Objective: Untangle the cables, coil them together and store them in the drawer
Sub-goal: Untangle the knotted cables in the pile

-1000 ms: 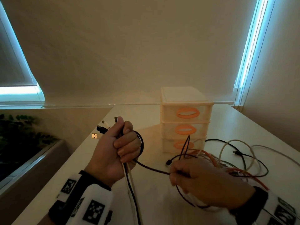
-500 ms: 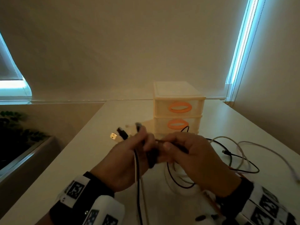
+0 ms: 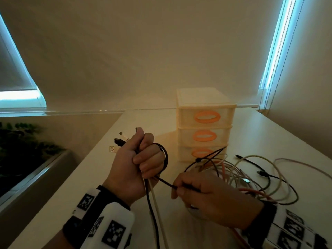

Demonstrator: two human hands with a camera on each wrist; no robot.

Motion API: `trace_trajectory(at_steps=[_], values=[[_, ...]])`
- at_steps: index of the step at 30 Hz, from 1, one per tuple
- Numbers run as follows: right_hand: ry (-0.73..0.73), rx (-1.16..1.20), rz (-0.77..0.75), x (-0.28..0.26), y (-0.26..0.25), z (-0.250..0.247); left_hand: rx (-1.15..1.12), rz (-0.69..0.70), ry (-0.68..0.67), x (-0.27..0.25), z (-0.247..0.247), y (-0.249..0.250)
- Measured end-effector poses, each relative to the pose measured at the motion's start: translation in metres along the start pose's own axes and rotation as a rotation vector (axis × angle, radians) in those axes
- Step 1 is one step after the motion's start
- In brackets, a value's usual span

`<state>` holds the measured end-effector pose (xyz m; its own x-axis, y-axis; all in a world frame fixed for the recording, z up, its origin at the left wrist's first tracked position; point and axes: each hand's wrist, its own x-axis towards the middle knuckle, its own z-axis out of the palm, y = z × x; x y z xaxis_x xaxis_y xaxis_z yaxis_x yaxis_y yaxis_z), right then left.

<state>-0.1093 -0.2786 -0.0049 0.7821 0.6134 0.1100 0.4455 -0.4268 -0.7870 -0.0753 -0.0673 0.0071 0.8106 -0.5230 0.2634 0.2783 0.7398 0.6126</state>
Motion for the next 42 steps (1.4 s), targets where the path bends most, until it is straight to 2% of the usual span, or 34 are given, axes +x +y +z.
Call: trace_trajectory(at_steps=[2, 6, 9, 11, 15, 18, 20, 24, 26, 29, 32, 35, 37, 39, 41, 42], values=[[-0.038, -0.013, -0.009, 0.000, -0.002, -0.002, -0.012, -0.019, -0.018, 0.000, -0.001, 0.001], [0.241, -0.071, 0.000, 0.011, 0.004, -0.001, 0.004, -0.032, -0.057, 0.001, 0.002, -0.001], [0.324, -0.114, -0.002, 0.014, 0.007, 0.005, 0.051, -0.071, -0.071, -0.001, 0.005, 0.003], [0.313, -0.152, 0.007, 0.009, 0.006, 0.001, 0.057, -0.075, -0.082, -0.005, 0.004, 0.021], [0.131, -0.161, 0.030, 0.000, 0.002, -0.017, -0.019, 0.044, -0.137, -0.025, 0.001, 0.076], [0.185, -0.210, 0.024, 0.004, 0.005, -0.016, -0.079, 0.088, -0.153, -0.034, 0.000, 0.089], [0.247, -0.225, 0.071, 0.009, 0.010, -0.010, -0.057, 0.039, -0.161, -0.030, 0.003, 0.081], [0.555, -0.026, 0.208, 0.017, 0.023, -0.018, 0.119, -0.173, -0.189, -0.019, 0.020, 0.048], [0.640, 0.104, 0.207, 0.017, 0.021, -0.024, 0.256, -0.277, -0.145, -0.015, 0.023, 0.022], [0.704, 0.221, 0.122, 0.013, 0.008, -0.024, 0.399, -0.403, -0.090, -0.008, 0.021, -0.015], [0.632, 0.213, -0.010, 0.009, -0.001, -0.023, 0.309, -0.397, -0.009, 0.000, 0.016, -0.026], [0.486, 0.172, -0.128, 0.005, -0.003, -0.017, 0.173, -0.176, 0.159, 0.007, 0.013, -0.022], [0.307, 0.056, -0.126, 0.005, -0.004, -0.007, 0.087, -0.028, 0.247, 0.007, 0.014, -0.015], [0.159, -0.019, -0.075, 0.004, -0.004, 0.001, 0.033, 0.061, 0.311, 0.006, 0.013, -0.011], [0.132, -0.046, -0.026, 0.006, -0.003, 0.001, -0.011, 0.119, 0.318, 0.003, 0.008, -0.007], [0.176, -0.056, -0.013, 0.006, -0.001, 0.000, -0.051, 0.119, 0.267, 0.002, 0.005, -0.004]])
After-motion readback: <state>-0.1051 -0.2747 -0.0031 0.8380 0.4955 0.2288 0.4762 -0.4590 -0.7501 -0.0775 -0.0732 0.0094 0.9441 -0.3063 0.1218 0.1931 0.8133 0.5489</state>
